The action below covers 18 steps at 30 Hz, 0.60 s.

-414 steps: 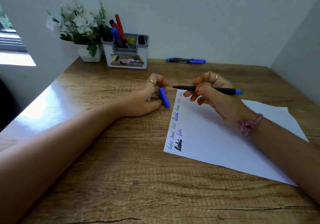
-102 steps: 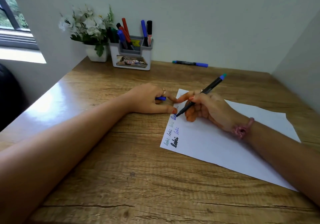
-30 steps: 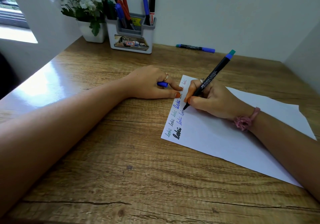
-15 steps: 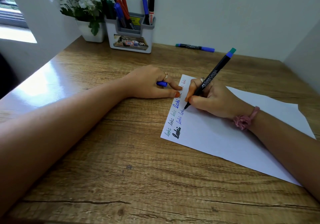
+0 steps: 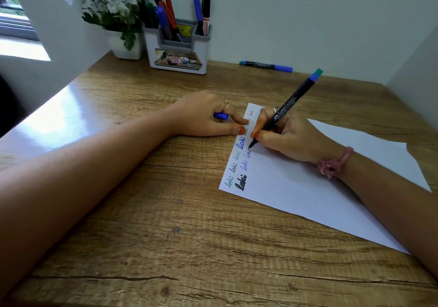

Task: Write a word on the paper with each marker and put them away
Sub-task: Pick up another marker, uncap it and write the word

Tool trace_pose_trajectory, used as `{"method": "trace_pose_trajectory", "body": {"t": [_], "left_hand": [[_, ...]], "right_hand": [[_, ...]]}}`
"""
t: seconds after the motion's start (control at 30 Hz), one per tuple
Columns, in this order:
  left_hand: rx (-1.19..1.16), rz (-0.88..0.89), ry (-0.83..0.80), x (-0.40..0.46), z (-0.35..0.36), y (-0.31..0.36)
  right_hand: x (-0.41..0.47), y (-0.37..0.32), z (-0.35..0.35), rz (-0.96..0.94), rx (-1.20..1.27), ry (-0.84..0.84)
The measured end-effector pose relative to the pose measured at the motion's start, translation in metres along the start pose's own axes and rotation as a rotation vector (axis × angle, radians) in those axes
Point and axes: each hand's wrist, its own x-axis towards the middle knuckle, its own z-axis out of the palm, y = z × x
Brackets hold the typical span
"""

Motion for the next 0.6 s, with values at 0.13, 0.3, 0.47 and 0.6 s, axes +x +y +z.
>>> {"method": "trace_pose_trajectory", "body": {"t": [0.13,0.3,0.47,0.6], "left_hand": [[-0.031,0.02,0.013,-0.002,0.0,0.001],[-0.16,0.075,0.1,-0.005,0.001,-0.004],[-0.199,0.053,0.136,-0.005,0.002,-0.008],[-0.163,0.075,0.174,-0.003,0.003,-0.01]], "right_hand": [[0.002,-0.003,-0.004,-0.029,0.191,0.16],[0.003,-0.008,-0.015,-0.048,0.273,0.221],[-0.002,-0.009,-0.02,-0.001,0.218,0.226],[-0.006,-0.012,-0.021,0.034,0.156,0.316]]}}
